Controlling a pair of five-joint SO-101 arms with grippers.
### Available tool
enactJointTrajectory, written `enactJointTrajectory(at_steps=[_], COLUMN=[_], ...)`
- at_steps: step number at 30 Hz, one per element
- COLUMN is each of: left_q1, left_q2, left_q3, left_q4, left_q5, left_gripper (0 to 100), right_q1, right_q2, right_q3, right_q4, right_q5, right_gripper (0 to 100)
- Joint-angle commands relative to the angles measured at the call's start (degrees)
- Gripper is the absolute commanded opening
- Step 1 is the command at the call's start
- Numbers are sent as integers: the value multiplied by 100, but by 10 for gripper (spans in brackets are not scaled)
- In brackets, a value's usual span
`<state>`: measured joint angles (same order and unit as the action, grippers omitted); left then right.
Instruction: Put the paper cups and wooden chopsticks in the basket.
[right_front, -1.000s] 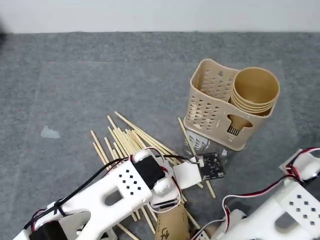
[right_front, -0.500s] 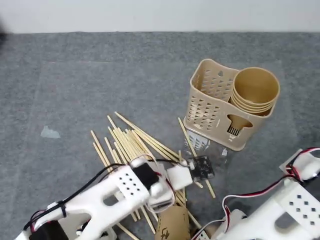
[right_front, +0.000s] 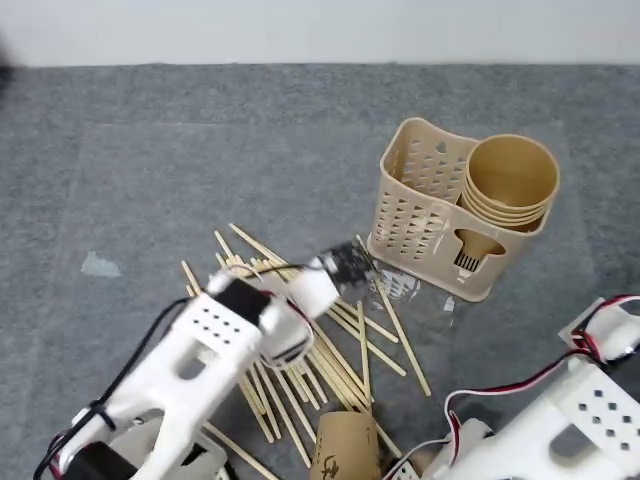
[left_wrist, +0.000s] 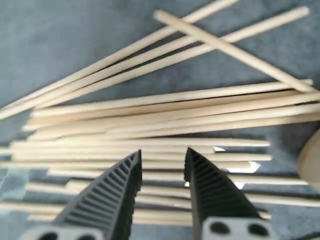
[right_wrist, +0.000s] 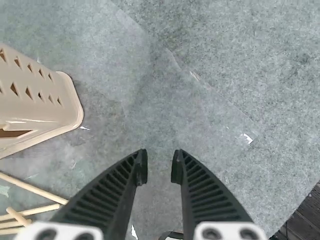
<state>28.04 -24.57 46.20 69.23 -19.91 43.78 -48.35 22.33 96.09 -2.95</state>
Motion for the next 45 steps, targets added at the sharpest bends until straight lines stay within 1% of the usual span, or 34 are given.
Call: enactJointTrajectory(at_steps=[1,3,6,9,14,19,21,24,26,28,31,34,39,45], left_q1=[-571,-958,-1618,-2286,-3332,-4105,-4334,-4580,-4686,-4747,-4747,-4782,-4853,-4958], left_q2=[-97,-97,-97,-97,-97,-97,-97,-97,-88,-88,-70,-62,-62,-53], left_q3=[-804,-1121,-1499,-1736,-1877,-1851,-1859,-1868,-1868,-1859,-1851,-1851,-1868,-1868], left_q4=[466,598,677,668,668,633,633,624,624,624,624,624,598,378], left_q5=[-9,0,9,9,9,9,9,0,0,0,-9,-9,-18,-26], left_gripper=[143,142,142,141,141,141,141,141,141,141,141,141,141,141], right_q1=[-505,-857,-1323,-1763,-2501,-3565,-4145,-4857,-5209,-5534,-6255,-6879,-7688,-8092], right_q2=[-110,-110,-110,-110,-101,-101,-75,-101,-75,-75,-57,-57,-57,-48], right_q3=[-35,-35,-35,-35,-35,343,642,1108,1152,1152,1275,1301,1415,1670], right_q4=[233,365,382,409,602,673,673,673,673,673,673,664,673,664], right_q5=[396,589,1020,1319,1354,1354,1354,1354,1354,1363,1389,1758,2637,3613], right_gripper=[95,86,4,17,9,8,8,8,8,8,8,8,8,8])
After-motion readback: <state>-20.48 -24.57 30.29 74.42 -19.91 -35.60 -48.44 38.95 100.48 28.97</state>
